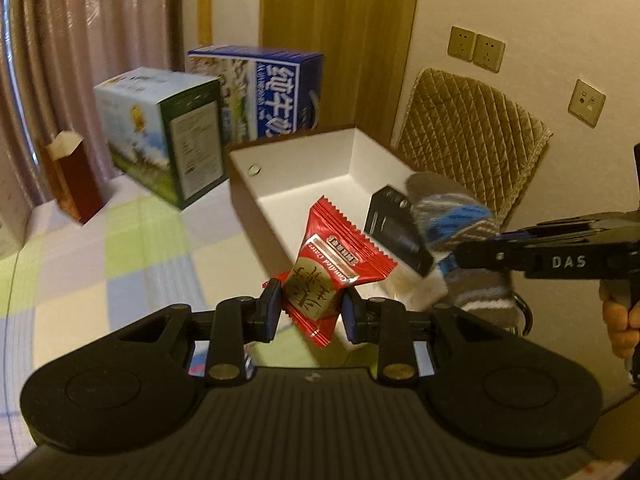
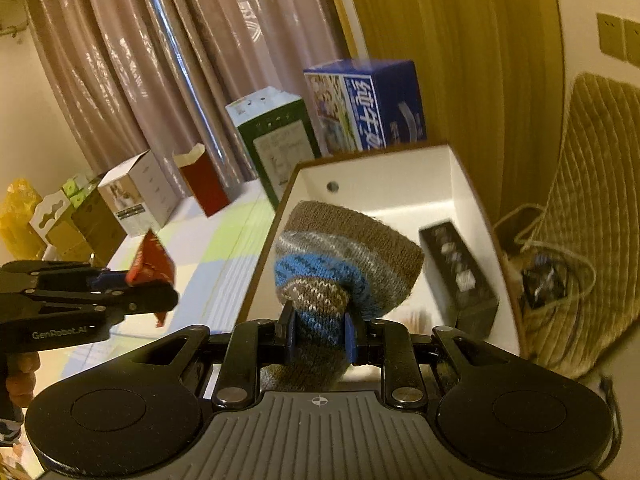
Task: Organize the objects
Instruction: 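Open the right tool to drop the sock into the box while the left tool releases the snack packet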
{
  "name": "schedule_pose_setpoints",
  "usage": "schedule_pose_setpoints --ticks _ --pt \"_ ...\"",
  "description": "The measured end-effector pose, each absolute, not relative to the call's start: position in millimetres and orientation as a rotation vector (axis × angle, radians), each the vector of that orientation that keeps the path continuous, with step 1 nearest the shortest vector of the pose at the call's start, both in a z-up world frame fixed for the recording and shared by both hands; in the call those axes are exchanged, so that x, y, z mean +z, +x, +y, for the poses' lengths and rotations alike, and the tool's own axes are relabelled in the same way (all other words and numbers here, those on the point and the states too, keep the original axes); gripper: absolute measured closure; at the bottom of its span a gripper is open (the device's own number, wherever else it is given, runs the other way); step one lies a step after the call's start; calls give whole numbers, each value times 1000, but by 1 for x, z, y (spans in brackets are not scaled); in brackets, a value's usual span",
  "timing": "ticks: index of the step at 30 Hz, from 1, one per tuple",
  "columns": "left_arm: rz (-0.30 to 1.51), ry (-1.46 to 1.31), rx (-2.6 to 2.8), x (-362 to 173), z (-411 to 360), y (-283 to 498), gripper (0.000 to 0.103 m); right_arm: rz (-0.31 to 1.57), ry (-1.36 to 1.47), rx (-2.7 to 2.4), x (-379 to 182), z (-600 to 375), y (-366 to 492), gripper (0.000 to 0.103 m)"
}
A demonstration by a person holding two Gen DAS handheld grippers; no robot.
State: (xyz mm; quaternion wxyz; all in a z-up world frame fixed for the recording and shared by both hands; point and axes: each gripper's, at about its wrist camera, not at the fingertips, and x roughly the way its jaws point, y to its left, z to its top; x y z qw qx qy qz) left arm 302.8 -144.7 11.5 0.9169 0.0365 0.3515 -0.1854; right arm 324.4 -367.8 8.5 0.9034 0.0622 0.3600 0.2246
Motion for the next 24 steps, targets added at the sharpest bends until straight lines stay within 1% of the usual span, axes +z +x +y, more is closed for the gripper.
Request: schedule_pose_setpoints --ticks 11,24 --pt "756 109 -355 1 -190 406 77 740 21 491 -2 -368 434 83" --pt "844 151 -316 -34 -215 506 77 805 -37 459 -46 -362 527 83"
